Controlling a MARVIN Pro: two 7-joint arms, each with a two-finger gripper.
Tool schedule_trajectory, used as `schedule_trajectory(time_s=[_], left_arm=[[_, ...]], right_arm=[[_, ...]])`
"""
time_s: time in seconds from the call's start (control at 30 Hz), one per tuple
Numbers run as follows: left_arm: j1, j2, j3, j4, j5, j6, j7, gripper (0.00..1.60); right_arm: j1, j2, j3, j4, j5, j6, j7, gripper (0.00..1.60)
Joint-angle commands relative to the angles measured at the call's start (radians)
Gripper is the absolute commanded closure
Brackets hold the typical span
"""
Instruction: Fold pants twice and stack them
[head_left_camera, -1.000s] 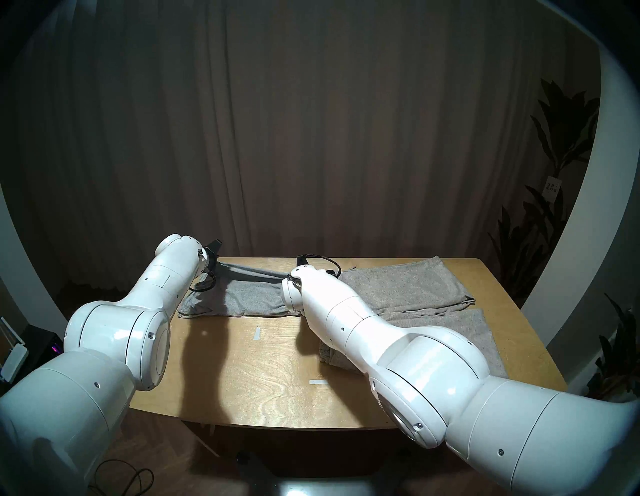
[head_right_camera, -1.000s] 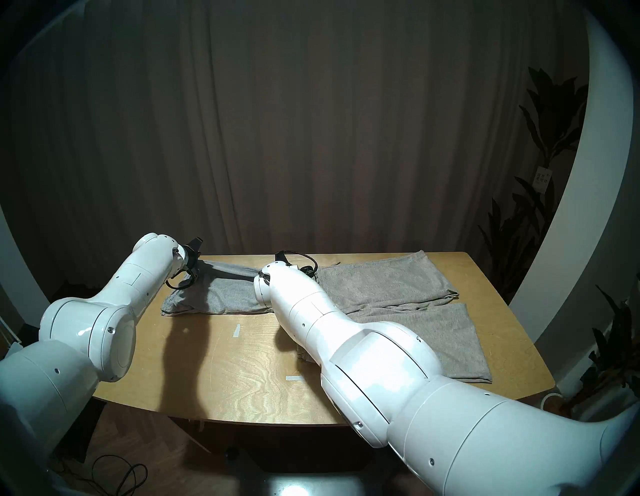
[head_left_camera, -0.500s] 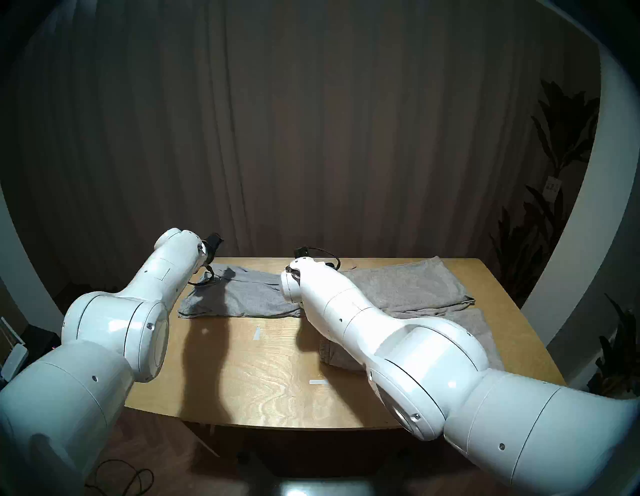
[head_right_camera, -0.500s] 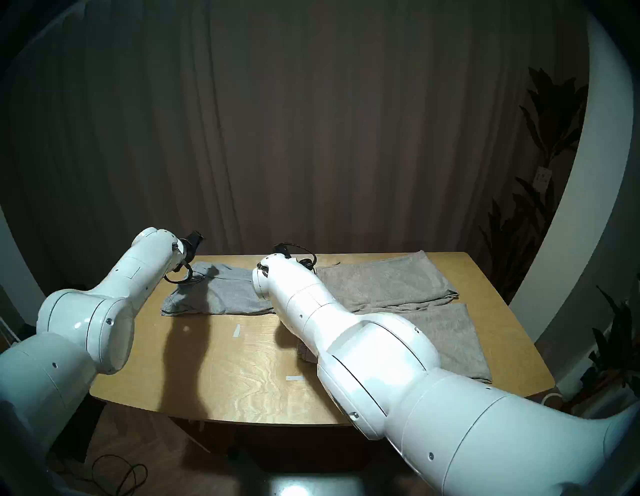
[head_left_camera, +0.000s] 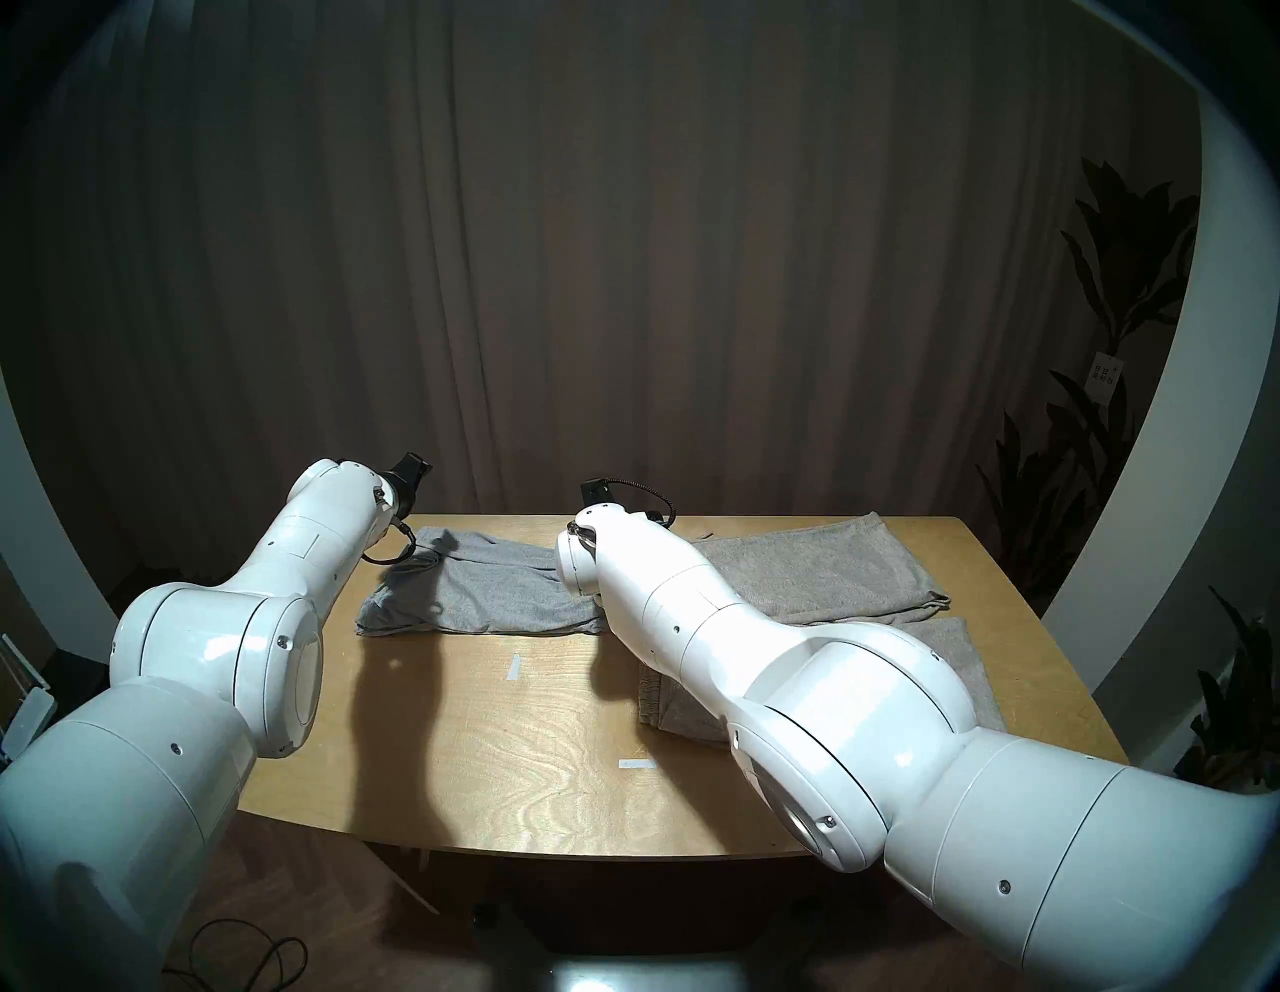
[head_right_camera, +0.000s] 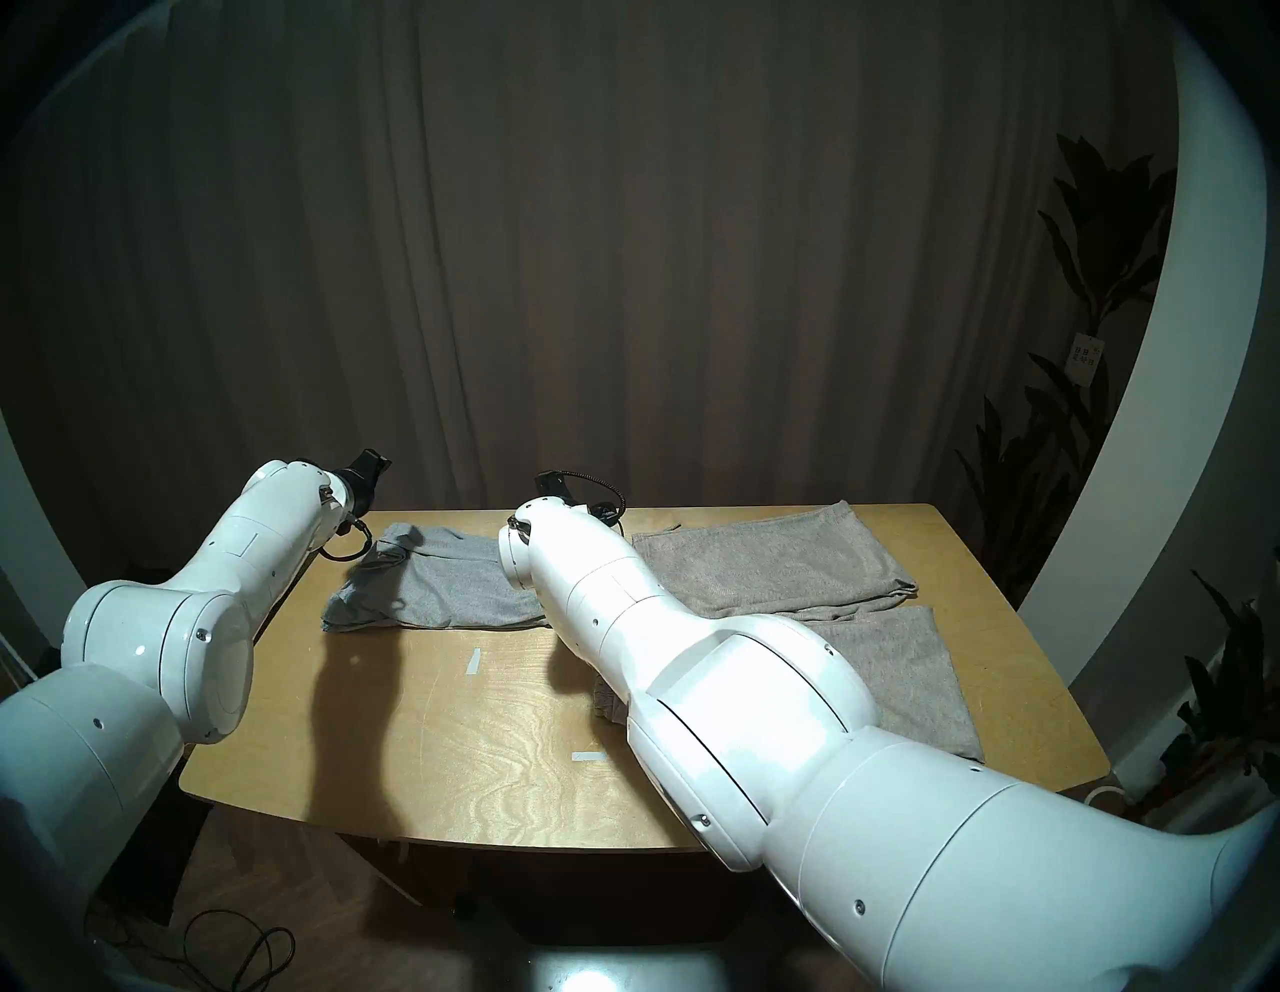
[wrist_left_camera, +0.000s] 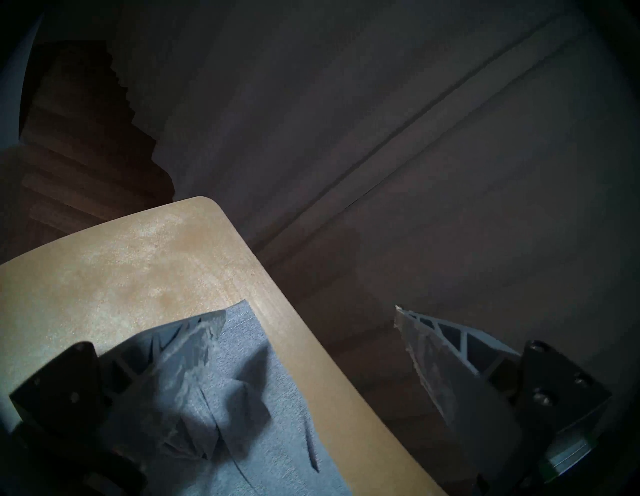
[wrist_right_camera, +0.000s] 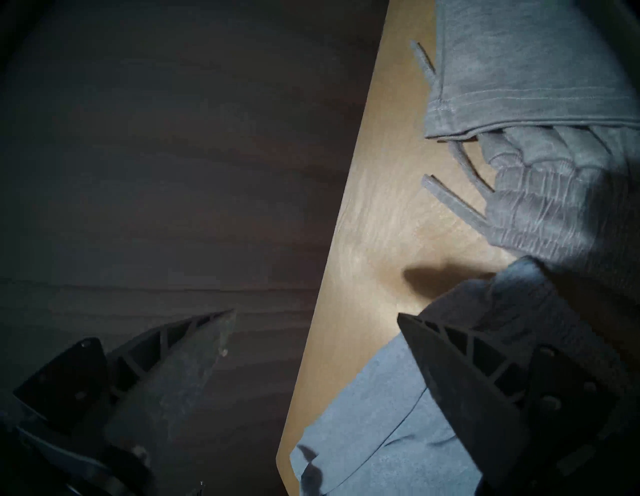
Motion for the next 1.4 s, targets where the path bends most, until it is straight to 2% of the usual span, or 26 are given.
schedule_trajectory(time_s=[0.0,0.03,0.07,0.13,0.33,0.8,1.37], left_arm=[[0.043,0.078,-0.047,-0.067,-0.042,-0.009,-0.105,0.00],[0.053,0.086,-0.057,-0.071,-0.051,-0.008,-0.146,0.00],[0.059,0.090,-0.060,-0.078,-0.054,-0.007,-0.138,0.00],[0.081,0.102,-0.067,-0.092,-0.059,-0.007,-0.180,0.00],[0.140,0.126,-0.092,-0.113,-0.078,-0.005,-0.240,0.00],[0.263,0.172,-0.146,-0.100,-0.119,-0.002,-0.284,0.00],[0.333,0.153,-0.170,-0.145,-0.159,0.027,-0.365,0.00]], right_arm=[[0.007,-0.028,-0.025,-0.063,-0.018,0.017,0.071,0.00],[0.005,-0.026,-0.028,-0.070,-0.020,0.018,0.077,0.00],[0.004,-0.026,-0.030,-0.075,-0.022,0.018,0.081,0.00],[-0.002,-0.022,-0.034,-0.089,-0.024,0.016,0.092,0.00],[-0.035,-0.016,-0.041,-0.123,-0.027,0.002,0.103,0.00],[-0.104,-0.023,-0.076,-0.160,-0.036,0.001,0.110,0.00],[-0.140,-0.008,-0.101,-0.194,-0.050,-0.011,0.123,0.00]])
